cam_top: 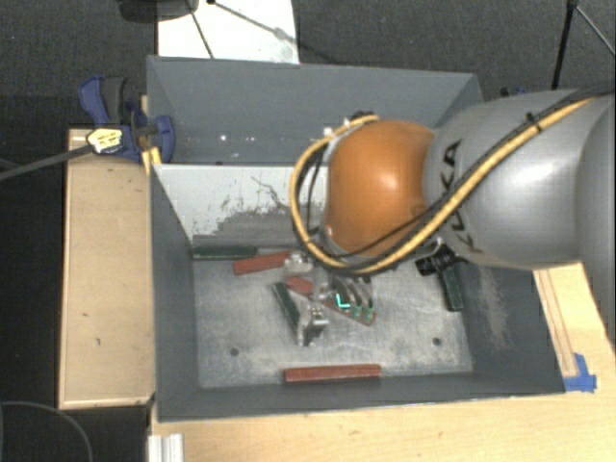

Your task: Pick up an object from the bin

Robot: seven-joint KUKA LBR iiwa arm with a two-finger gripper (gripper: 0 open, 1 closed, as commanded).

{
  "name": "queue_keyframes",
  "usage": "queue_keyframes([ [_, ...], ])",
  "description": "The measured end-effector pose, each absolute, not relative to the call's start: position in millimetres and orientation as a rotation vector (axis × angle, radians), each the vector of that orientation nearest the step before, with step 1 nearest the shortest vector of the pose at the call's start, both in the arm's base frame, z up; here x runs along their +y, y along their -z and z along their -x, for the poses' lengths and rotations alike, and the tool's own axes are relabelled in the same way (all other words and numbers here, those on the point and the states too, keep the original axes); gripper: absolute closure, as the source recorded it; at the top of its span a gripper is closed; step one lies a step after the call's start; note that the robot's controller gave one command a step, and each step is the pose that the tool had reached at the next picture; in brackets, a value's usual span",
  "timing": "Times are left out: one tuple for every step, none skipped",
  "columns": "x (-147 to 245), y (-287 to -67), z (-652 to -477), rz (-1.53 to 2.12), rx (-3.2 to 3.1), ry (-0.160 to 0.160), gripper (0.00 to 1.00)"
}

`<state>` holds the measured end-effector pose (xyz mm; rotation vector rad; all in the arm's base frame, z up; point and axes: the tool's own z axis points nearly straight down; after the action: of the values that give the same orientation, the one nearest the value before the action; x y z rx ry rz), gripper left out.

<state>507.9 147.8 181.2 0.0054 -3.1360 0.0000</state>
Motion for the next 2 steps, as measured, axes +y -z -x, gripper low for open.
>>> queue_keyframes([
  [147.1,-185.0,-510.0,0.002,-3.144,0.002,0.0],
  [124.2,-165.8,-531.1,-0.125,-3.145,0.007,0.0],
])
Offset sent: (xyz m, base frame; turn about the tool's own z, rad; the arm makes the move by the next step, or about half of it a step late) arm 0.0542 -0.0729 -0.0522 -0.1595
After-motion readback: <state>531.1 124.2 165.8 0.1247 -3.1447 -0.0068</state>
